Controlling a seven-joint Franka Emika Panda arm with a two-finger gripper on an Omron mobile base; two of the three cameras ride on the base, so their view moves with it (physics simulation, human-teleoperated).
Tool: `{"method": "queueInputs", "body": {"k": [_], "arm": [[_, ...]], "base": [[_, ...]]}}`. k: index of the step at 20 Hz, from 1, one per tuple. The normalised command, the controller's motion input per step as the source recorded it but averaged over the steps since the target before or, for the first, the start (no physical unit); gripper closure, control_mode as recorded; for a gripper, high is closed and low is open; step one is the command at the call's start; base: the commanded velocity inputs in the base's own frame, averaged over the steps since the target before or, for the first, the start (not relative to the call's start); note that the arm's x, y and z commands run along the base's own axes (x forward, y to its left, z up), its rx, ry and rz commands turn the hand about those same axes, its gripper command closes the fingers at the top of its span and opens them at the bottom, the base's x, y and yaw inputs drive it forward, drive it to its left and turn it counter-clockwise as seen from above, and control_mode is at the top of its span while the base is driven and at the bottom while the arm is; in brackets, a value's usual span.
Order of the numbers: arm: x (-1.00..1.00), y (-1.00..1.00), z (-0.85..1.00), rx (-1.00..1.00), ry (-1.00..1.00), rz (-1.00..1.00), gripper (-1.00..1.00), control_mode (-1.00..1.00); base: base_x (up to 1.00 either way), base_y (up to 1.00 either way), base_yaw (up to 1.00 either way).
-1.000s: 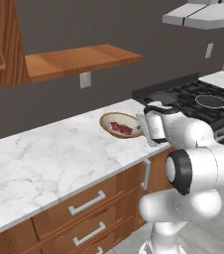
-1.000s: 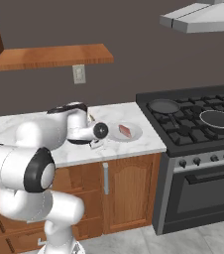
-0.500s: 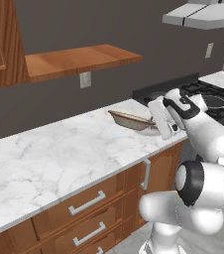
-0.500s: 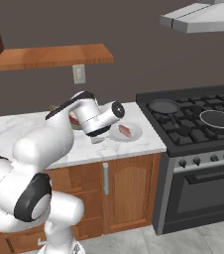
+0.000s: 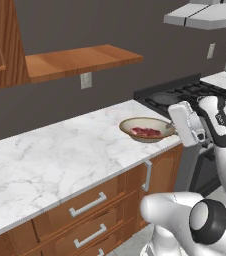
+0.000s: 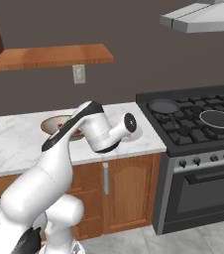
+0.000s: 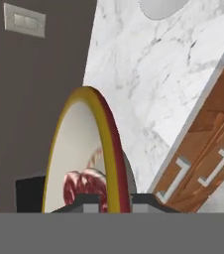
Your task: Place one of the steaks on the plate and the other in the bowl. Then place the bowl in the fridge.
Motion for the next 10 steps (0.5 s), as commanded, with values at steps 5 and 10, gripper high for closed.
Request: {"method": "queueInputs", "body": {"k": [5, 10], "arm": [[-0.16, -0.14, 0.62, -0.15, 0.11, 0.04, 1.00, -1.00], [-0.38, 0.00, 0.24, -0.12, 0.00, 0.00, 1.00, -1.00]], "base": [[0.00, 0.00, 0.00], [0.00, 0.00, 0.00]]}}
